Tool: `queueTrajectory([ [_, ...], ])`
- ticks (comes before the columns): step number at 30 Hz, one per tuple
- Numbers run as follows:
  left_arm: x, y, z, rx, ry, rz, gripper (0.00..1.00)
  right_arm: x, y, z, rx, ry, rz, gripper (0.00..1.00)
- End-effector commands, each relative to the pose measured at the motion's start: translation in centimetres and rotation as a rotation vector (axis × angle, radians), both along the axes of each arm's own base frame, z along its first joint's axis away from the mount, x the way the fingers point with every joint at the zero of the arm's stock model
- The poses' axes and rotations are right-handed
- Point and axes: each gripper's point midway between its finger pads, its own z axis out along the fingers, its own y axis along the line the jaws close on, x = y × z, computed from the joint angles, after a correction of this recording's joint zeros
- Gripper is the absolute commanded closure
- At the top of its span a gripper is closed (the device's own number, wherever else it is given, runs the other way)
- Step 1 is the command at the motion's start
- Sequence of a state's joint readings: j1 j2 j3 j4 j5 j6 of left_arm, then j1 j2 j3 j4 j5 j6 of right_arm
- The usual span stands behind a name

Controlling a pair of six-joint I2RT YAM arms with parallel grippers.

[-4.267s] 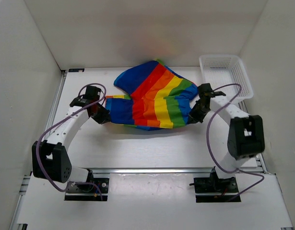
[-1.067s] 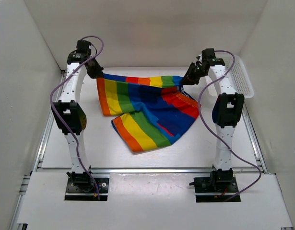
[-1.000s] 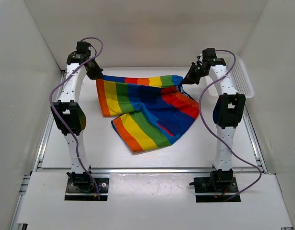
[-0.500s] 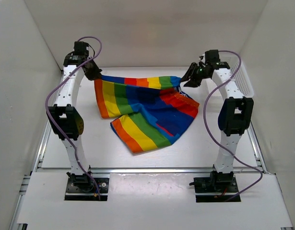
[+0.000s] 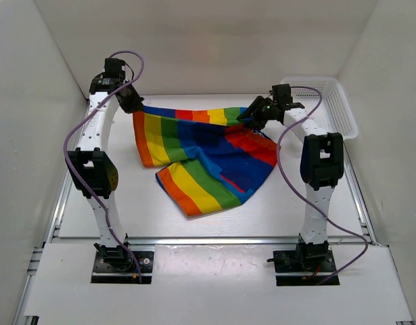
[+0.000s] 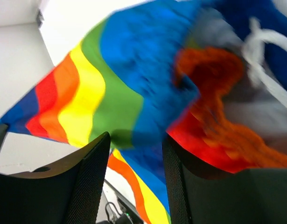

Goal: Fold and stack the shorts
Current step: Fold the shorts

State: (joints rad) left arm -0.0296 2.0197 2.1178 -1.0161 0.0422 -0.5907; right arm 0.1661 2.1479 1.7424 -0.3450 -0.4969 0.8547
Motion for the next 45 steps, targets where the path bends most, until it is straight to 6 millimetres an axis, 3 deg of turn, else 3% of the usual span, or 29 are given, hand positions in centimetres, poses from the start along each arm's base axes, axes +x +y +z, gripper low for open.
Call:
queueTrajectory([
  [1, -0.2, -0.1, 3.6, -0.001, -0.087, -0.013, 0.89, 2.8, 0.7, 1.7, 0.045, -0.081, -0.026, 0.47],
  [3, -0.1, -0.1, 4.0, -0.002, -0.098, -0.013, 0.89, 3.1, 0.8, 0.9, 0.044, -0.072, -0.027, 0.47],
  [7, 0.0, -0.1, 3.8, -0.001, -0.089, -0.013, 0.89, 4.0, 0.9, 1.8, 0.062, -0.133, -0.044, 0.43],
  [10, 0.0, -0.1, 3.8, -0.001, -0.089, -0.013, 0.89, 4.4, 0.4, 1.2, 0.041, -0.143, -0.071, 0.62],
  [11, 0.0, -0.1, 3.8, -0.001, -0.089, -0.013, 0.89, 4.7, 0.3, 0.8, 0.024, -0.142, -0.073, 0.86],
  [12, 0.0, -0.1, 3.8, -0.001, -0.089, -0.013, 0.89, 5.1, 0.4, 2.2, 0.028, -0.160, -0.073, 0.95],
  [13, 0.0, 0.0, 3.8, 0.005, -0.089, -0.007, 0.89, 5.5, 0.3, 2.2, 0.015, -0.166, -0.073, 1.00],
  [15, 0.1, 0.6, 3.8, 0.006, -0.089, 0.004, 0.89, 6.3, 0.1, 3.1, -0.005, -0.188, -0.084, 1.00],
  [16, 0.1, 0.6, 3.8, 0.006, -0.089, 0.004, 0.89, 7.1, 0.0, 5.7, -0.012, -0.229, -0.083, 1.00],
  [19, 0.9, 1.6, 4.1, 0.007, -0.104, 0.026, 0.89, 8.5, -0.9, 6.0, -0.040, -0.169, -0.089, 1.00],
  [20, 1.7, 2.3, 4.3, 0.007, -0.118, 0.038, 0.89, 10.2, -1.5, 8.1, -0.029, -0.228, -0.103, 1.00],
  [21, 2.1, 2.0, 4.4, -0.004, -0.124, 0.028, 0.89, 10.7, -1.4, 8.5, -0.020, -0.242, -0.109, 1.00],
  [23, 2.9, 3.3, 5.2, -0.017, -0.149, 0.053, 0.89, 11.4, -2.2, 8.3, 0.029, -0.212, -0.135, 1.00],
  [27, 4.3, 2.9, 5.2, -0.072, -0.164, 0.035, 0.89, 11.3, -2.5, 9.3, 0.048, -0.239, -0.123, 1.00],
  [32, 4.3, 1.9, 5.7, -0.088, -0.174, 0.009, 0.89, 10.1, -2.7, 10.3, 0.024, -0.265, -0.101, 1.00],
  [35, 3.1, 0.6, 7.0, -0.090, -0.189, -0.026, 0.89, 9.6, -3.3, 10.9, 0.014, -0.278, -0.088, 1.00],
  [37, 1.6, 0.0, 7.6, -0.083, -0.187, -0.046, 0.89, 9.0, -3.9, 10.1, 0.000, -0.243, -0.090, 1.00],
  [39, 0.1, -2.0, 8.0, -0.081, -0.182, -0.090, 0.89, 8.2, -4.6, 9.9, -0.029, -0.232, -0.076, 1.00],
  [40, -0.8, -2.6, 7.0, -0.071, -0.151, -0.114, 0.89, 7.7, -5.4, 9.6, -0.039, -0.214, -0.082, 1.00],
  [41, -2.3, -3.1, 8.1, -0.066, -0.164, -0.135, 0.89, 7.6, -6.6, 9.4, -0.058, -0.212, -0.101, 1.00],
  [42, -3.3, -3.5, 8.0, -0.058, -0.150, -0.140, 0.89, 7.1, -7.2, 9.0, -0.069, -0.196, -0.102, 1.00],
  [43, -4.7, -4.7, 6.1, -0.050, -0.092, -0.175, 0.89, 6.8, -8.7, 9.8, -0.092, -0.215, -0.121, 1.00],
  [44, -6.3, -5.3, 6.9, -0.051, -0.103, -0.193, 0.89, 6.1, -9.5, 8.4, -0.110, -0.179, -0.129, 1.00],
  [45, -7.5, -6.1, 6.4, -0.052, -0.084, -0.214, 0.89, 5.7, -10.2, 8.2, -0.118, -0.173, -0.133, 1.00],
])
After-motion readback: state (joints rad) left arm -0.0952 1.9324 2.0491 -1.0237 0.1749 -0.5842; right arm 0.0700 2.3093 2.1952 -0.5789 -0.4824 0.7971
